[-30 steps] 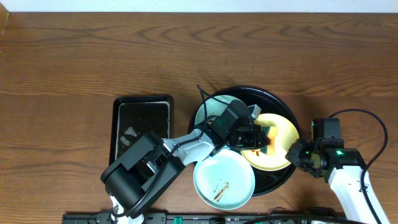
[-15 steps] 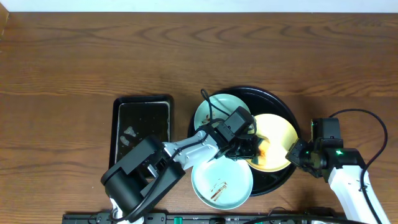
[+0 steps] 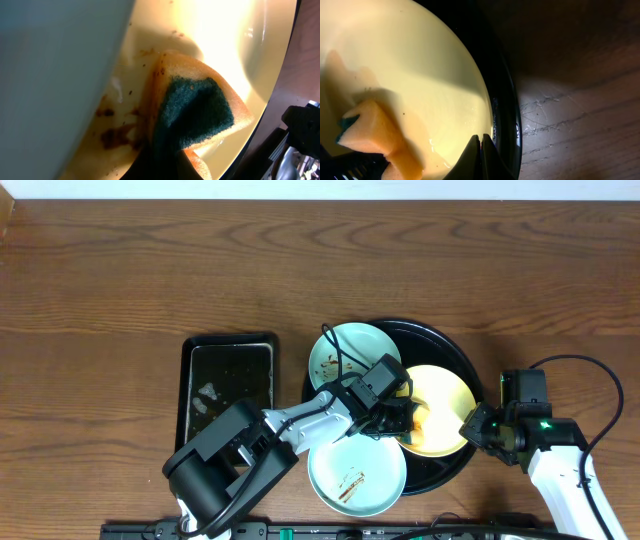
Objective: Clean dirty plates on tray and stack at the side
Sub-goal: 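Scrub the yellow plate surface with the sponge in the left gripper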
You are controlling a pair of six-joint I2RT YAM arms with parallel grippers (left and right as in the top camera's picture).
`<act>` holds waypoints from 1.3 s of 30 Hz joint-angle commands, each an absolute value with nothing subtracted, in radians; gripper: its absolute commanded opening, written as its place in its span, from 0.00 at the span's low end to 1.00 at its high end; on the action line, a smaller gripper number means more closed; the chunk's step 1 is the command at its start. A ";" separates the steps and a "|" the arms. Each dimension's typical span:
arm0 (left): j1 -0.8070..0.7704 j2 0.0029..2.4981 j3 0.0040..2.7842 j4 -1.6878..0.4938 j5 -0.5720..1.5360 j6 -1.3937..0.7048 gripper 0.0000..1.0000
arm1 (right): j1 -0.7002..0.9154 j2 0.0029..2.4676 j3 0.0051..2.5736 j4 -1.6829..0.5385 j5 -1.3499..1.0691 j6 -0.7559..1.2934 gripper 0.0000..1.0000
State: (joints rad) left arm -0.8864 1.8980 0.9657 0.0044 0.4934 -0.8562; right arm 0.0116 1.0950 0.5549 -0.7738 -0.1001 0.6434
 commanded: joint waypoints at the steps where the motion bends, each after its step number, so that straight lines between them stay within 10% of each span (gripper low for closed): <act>1: -0.880 1.921 0.948 -0.036 0.362 -0.836 0.07 | 0.020 1.092 0.572 -0.776 -0.079 0.658 0.02; 18: -0.773 1.921 0.948 -0.074 0.240 -0.774 0.15 | 0.020 1.092 0.572 -0.778 -0.079 0.657 0.01; 34: -0.775 1.921 0.957 -0.060 0.308 -0.760 0.54 | 0.020 1.092 0.572 -0.772 -0.078 0.657 0.01; 37: -0.776 1.921 0.976 -0.055 0.353 -0.751 0.55 | 0.020 1.092 0.572 -0.767 -0.079 0.657 0.01; 39: -0.776 1.921 0.988 -0.056 0.369 -0.746 0.34 | 0.020 1.093 0.572 -0.767 -0.079 0.658 0.02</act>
State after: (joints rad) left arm -0.7898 1.8713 0.9947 -0.0296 0.3855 -0.7738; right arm 0.0116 1.0950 0.5556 -0.7685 -0.0929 0.6437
